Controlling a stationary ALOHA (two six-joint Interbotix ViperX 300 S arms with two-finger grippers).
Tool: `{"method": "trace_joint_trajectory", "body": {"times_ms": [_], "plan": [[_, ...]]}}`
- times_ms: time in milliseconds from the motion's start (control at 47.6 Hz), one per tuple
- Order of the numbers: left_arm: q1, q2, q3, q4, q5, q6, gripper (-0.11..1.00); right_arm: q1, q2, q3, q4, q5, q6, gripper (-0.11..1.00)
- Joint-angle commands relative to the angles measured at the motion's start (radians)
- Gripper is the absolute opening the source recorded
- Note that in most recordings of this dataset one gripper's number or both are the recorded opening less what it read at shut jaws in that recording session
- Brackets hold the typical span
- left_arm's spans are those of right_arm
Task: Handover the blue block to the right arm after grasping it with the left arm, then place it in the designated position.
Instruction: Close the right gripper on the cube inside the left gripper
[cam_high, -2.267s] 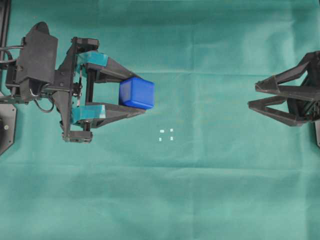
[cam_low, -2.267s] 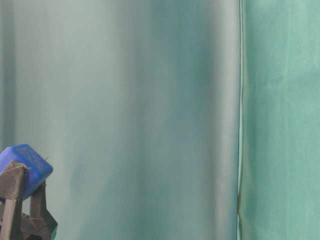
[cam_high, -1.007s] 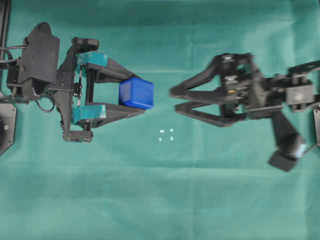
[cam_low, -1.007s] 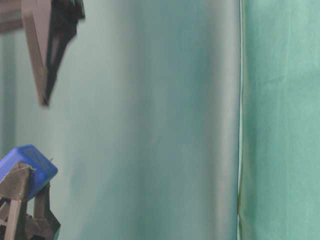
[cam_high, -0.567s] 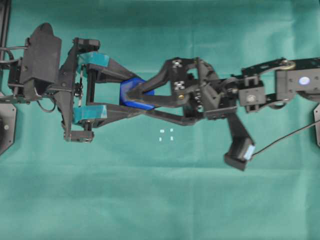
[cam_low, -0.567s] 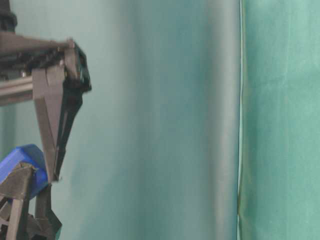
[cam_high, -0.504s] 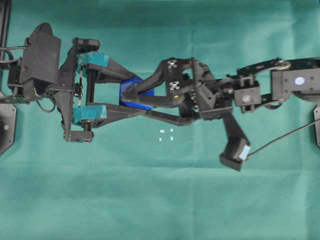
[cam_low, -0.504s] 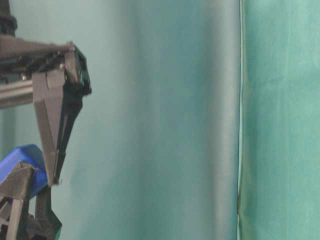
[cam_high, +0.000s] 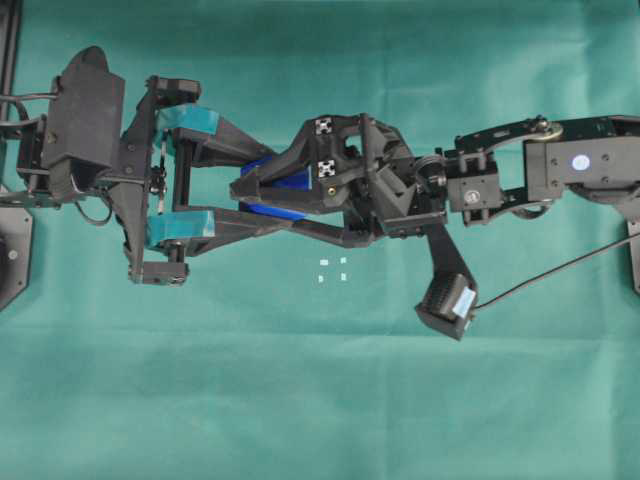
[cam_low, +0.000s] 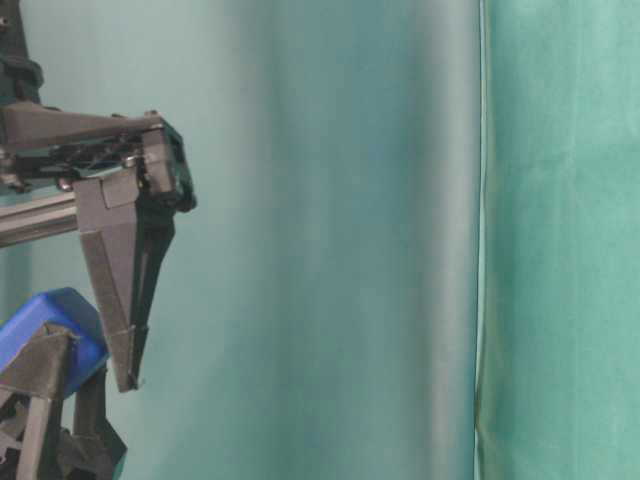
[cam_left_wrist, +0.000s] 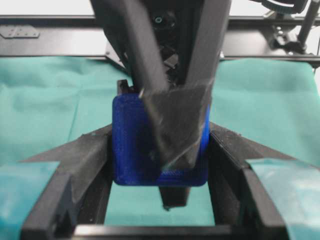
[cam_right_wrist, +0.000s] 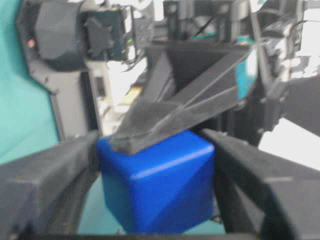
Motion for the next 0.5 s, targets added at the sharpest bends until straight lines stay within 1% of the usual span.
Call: {"method": "trace_joint_trajectory", "body": {"times_ms": [0,42,63,483], "plan": [[0.002,-0.008,-0.021,0.000,-0.003,0.000,0.47,0.012,-0.015,-0.028,0.005,0.032,0.006,0.76],[0.002,-0.008,-0.021,0.000,-0.003,0.000,0.47,0.015,-0.014,-0.028,0.005,0.046,0.006,0.65],[0.002,-0.008,-0.021,0.000,-0.003,0.000,0.47,0.015,-0.014,-0.028,0.005,0.054,0.006,0.62],[0.002,-0.008,-0.021,0.000,-0.003,0.002,0.47,0.015,-0.015,-0.028,0.006,0.067,0.006,0.62]]}}
